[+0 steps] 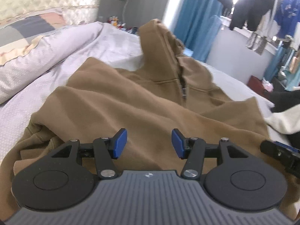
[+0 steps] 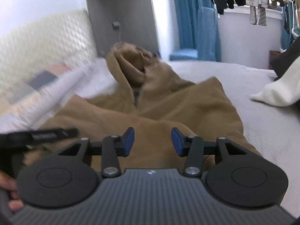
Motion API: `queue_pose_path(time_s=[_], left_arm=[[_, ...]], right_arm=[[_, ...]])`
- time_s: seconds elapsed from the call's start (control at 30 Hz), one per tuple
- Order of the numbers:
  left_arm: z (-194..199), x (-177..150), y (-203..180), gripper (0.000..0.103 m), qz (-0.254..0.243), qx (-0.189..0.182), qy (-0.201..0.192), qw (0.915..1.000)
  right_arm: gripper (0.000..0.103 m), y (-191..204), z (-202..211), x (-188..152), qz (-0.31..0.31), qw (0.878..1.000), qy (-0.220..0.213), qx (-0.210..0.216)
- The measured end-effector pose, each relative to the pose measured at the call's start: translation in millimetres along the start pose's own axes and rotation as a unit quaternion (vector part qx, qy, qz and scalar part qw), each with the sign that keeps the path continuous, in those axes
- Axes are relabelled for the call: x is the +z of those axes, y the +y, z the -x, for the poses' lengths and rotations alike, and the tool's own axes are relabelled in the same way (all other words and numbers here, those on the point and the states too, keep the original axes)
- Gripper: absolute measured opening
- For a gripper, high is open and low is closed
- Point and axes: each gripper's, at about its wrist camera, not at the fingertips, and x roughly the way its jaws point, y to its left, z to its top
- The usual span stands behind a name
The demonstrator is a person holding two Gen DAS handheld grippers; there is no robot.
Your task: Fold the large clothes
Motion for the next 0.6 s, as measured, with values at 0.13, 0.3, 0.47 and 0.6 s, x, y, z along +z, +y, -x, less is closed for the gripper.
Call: queue_pose_path(time_s=[0.13,0.3,0.47,0.6], left_arm=[[-15,-1,12,0.052,0.007,0.029,0.0,0.9996],[-27,0,29,0.047,0.034,0.035,0.0,0.9988],[-43,2,42,0.038,0.046,0.043,0.015,0.9979],[-56,-2,47,0.036,0.046,0.049,0.033,0.9972]], right_arm=[[0.043,-5,-25,-4,-0.001,0.999,0.028,-0.044],[0.047,13,-51,-10,0.019,0.998,0.049,-0.041],[0.043,24,-81,-26,0.035,0.994,0.099,-0.006],[0.042,21,-95,-32,0.043,0.994,0.104,-0.006]])
